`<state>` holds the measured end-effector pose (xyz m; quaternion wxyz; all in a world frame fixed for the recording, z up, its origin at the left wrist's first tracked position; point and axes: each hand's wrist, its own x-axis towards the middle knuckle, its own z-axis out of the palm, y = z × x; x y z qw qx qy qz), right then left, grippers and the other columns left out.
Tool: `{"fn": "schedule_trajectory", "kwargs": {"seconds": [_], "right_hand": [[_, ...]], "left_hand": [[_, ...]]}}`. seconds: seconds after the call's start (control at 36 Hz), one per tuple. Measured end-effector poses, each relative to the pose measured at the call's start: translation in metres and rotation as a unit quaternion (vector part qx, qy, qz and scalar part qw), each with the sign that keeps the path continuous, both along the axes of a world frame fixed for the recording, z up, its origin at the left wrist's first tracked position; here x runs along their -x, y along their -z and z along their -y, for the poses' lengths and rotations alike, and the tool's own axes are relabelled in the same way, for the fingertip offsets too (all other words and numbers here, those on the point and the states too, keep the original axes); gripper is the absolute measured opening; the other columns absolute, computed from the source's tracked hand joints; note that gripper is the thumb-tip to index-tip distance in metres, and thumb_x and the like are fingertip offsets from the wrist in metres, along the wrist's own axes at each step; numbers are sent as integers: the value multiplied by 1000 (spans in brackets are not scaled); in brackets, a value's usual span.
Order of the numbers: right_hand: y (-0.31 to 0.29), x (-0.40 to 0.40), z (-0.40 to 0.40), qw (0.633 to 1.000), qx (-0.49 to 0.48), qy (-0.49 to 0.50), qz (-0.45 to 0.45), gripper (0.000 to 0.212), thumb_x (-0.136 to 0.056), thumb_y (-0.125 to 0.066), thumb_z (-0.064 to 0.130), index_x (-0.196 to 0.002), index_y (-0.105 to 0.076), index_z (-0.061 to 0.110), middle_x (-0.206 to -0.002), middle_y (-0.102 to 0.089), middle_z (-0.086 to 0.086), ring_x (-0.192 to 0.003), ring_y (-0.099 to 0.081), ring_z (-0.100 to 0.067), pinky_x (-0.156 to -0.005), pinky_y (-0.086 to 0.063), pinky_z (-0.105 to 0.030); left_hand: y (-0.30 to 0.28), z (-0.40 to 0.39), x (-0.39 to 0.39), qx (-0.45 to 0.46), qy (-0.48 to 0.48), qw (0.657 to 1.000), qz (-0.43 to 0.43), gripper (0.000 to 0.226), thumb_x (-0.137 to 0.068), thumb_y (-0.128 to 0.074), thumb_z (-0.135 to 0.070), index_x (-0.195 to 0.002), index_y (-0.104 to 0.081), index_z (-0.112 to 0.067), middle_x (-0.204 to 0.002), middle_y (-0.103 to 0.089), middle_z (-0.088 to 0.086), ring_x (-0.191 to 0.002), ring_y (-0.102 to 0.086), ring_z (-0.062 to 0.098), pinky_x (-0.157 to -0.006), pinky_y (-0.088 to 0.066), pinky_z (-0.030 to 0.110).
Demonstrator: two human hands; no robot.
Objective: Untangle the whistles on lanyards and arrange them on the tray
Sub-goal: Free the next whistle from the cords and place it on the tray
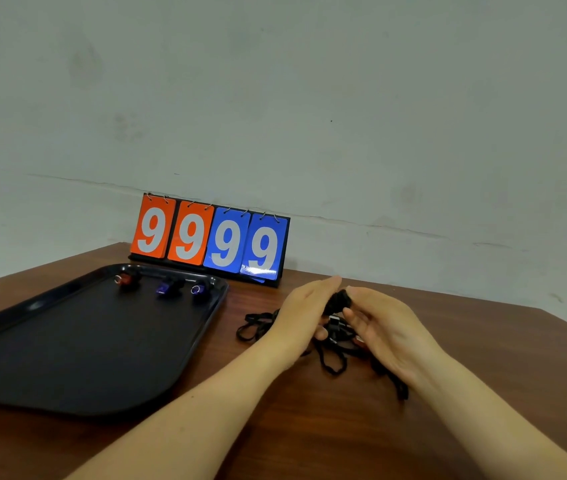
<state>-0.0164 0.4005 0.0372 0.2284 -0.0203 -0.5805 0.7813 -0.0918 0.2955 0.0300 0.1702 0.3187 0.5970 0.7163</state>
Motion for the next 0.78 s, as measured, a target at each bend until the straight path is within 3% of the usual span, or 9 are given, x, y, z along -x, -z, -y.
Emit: {"fn": "schedule_trajectory", "kwargs": {"seconds": [0.19, 0.31, 0.44, 0.56, 0.61, 0.78], "right_hand": [[-1, 1, -4, 1000, 25, -8, -16, 18, -89, -56, 5, -98, -67, -5, -93, -69, -12, -85, -65, -15, -66, -55, -19], [1, 3, -7, 1000, 8, -9, -22, 23, -89, -57, 6, -104, -65, -8, -96, -68, -13, -88, -66, -16, -72, -55, -21], [4, 1, -5, 994, -93, 53, -1, 24, -91, -58, 11, -107, -66, -6, -105, -69, -20, -97, -66, -28, -86, -53, -31], [3, -1, -1, 973, -173, 151, 26, 14, -90, -63, 15, -95, -72, 6, -85, -72, -13, -74, -69, -17, -79, -55, -33], [2, -1, 1, 961, -207, 178, 38, 13, -90, -63, 17, -93, -72, 8, -84, -72, -13, -67, -69, -13, -77, -57, -33], [2, -3, 6, 930, -290, 219, 58, 14, -92, -58, 17, -95, -71, 13, -80, -73, -5, -68, -69, -13, -74, -57, -39]], "left_hand": [[3, 1, -2, -19, 32, 999, 16, 21, -94, -56, -35, -85, -63, -18, -47, -50, -17, -36, -40, 3, -48, -34, 22], [2, -1, -1, -28, 23, 998, 52, 19, -93, -57, -32, -88, -63, -15, -45, -49, -16, -35, -38, 4, -48, -33, 23], [4, -3, 1, -32, 4, 998, 54, 20, -93, -57, -33, -87, -63, -15, -59, -52, -9, -41, -41, 3, -48, -37, 21], [6, -5, 2, -18, -22, 999, 19, 29, -94, -55, -37, -99, -64, -9, -79, -56, 3, -55, -43, 6, -54, -42, 21], [6, -5, 2, -21, -33, 999, 12, 32, -94, -56, -37, -101, -63, -7, -84, -58, 4, -61, -46, 9, -57, -43, 21], [9, -6, 3, -19, -39, 999, 3, 24, -92, -58, -39, -91, -63, -15, -82, -60, 1, -68, -49, 12, -61, -44, 24]]}}
